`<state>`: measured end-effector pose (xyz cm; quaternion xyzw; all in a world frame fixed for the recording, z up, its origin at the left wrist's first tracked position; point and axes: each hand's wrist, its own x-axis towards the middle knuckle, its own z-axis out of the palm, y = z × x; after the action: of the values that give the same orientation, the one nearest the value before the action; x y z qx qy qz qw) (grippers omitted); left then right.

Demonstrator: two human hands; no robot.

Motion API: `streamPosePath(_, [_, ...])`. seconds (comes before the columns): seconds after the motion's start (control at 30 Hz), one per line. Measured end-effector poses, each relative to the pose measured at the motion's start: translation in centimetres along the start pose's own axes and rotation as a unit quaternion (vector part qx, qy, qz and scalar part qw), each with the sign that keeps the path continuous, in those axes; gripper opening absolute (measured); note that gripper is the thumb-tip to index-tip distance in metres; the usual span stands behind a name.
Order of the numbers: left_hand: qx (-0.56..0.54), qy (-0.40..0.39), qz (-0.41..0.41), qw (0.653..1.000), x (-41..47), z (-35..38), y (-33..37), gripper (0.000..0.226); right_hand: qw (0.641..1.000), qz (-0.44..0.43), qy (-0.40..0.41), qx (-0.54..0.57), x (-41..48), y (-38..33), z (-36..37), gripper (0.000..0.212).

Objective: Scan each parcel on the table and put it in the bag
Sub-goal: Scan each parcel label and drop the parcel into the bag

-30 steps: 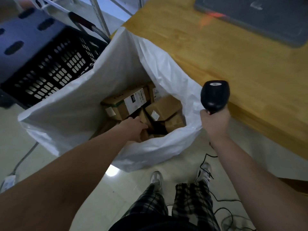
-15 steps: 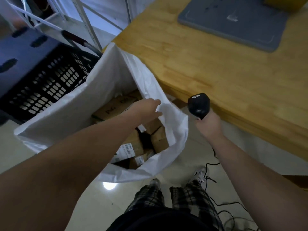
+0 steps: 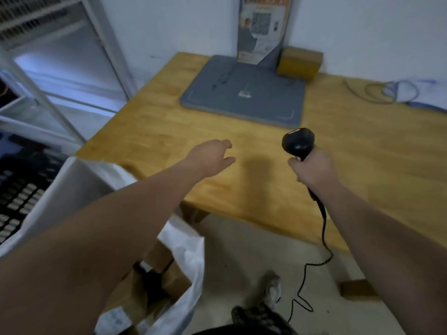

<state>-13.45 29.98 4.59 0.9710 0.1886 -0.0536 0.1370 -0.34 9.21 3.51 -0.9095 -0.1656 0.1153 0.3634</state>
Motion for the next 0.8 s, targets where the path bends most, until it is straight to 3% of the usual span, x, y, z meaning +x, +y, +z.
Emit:
streamPosePath(0.4, [-0.028,0.002,0.031,0.999,17.8,-2.9,12.4,0.051,0.999,0.01,0.033,-0.035,15.6,4.3,-11.7,0.016])
streamPosePath(0.8, [-0.061,0.017,0.015,0.998,37.3,-5.8,12.2,0.052,0.999,-0.023,0.032,-0.024,32.8,1.4,-13.2,0.025])
